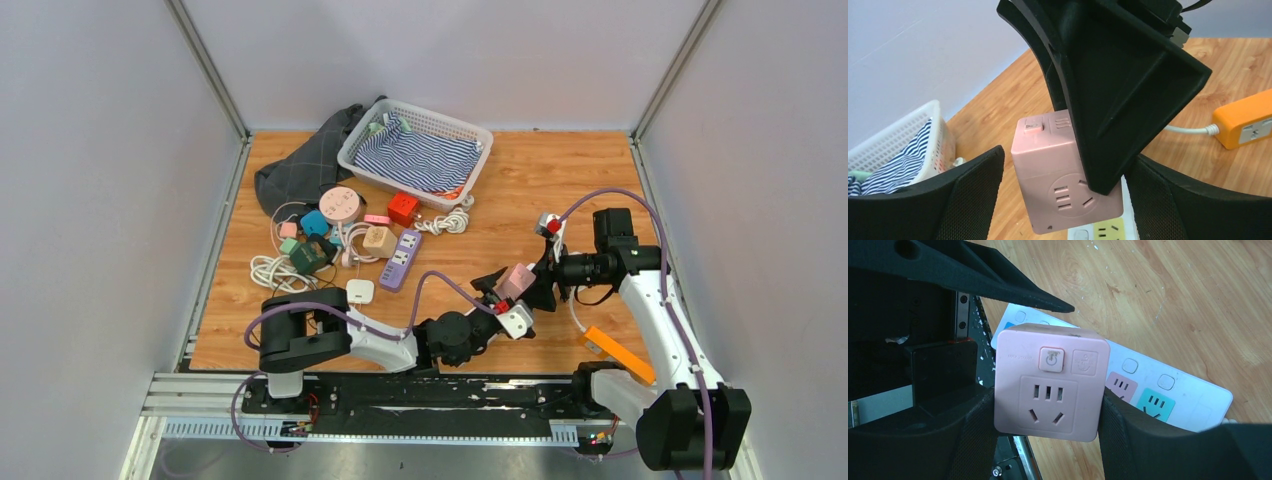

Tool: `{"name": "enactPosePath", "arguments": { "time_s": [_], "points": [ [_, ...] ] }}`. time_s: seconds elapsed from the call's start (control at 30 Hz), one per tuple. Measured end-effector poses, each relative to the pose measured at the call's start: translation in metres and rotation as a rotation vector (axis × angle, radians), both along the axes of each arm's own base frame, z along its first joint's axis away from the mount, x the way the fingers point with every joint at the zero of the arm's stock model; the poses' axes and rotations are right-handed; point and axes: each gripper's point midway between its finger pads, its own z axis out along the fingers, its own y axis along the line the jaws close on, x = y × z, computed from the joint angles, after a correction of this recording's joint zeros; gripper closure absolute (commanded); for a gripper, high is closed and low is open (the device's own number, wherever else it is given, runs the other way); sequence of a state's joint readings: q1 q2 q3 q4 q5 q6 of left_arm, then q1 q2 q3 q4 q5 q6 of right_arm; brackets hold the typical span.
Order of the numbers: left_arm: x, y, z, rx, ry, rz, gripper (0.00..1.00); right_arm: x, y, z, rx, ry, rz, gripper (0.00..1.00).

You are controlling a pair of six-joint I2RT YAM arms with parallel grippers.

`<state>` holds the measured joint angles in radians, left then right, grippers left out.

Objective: Pull the plug off the socket
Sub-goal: Place the plug at the center of the board.

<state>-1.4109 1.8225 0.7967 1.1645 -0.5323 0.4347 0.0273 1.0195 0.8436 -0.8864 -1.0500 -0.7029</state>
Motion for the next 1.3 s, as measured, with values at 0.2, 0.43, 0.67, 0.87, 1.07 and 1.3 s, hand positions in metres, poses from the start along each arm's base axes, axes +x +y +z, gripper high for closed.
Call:
{"name": "enactPosePath", "arguments": {
  "time_s": [0.2,0.43,0.67,0.87,1.07,1.3],
  "points": [
    [0.004,-0.003,-0.013,0.040,0.010,0.027,0.18,0.000,0.000,0.000,0.000,0.000,-0.001,1.00],
    [0.006,-0.003,-0.023,0.073,0.016,0.039,0.20,0.000,0.000,0.000,0.000,0.000,-0.001,1.00],
    [0.008,-0.009,-0.015,0.054,0.016,0.048,0.34,0.000,0.000,0.000,0.000,0.000,-0.001,1.00],
    [0.010,-0.009,-0.013,0.043,0.023,0.059,0.72,0.000,-0.001,0.000,0.000,0.005,-0.007,1.00],
    [0.009,-0.010,-0.014,0.041,0.028,0.053,1.00,0.000,-0.001,0.000,0.001,0.009,-0.011,0.73],
    [0.008,-0.011,-0.014,0.040,0.028,0.042,1.00,0.000,-0.001,0.000,0.000,0.012,-0.012,0.39]
  ]
}}
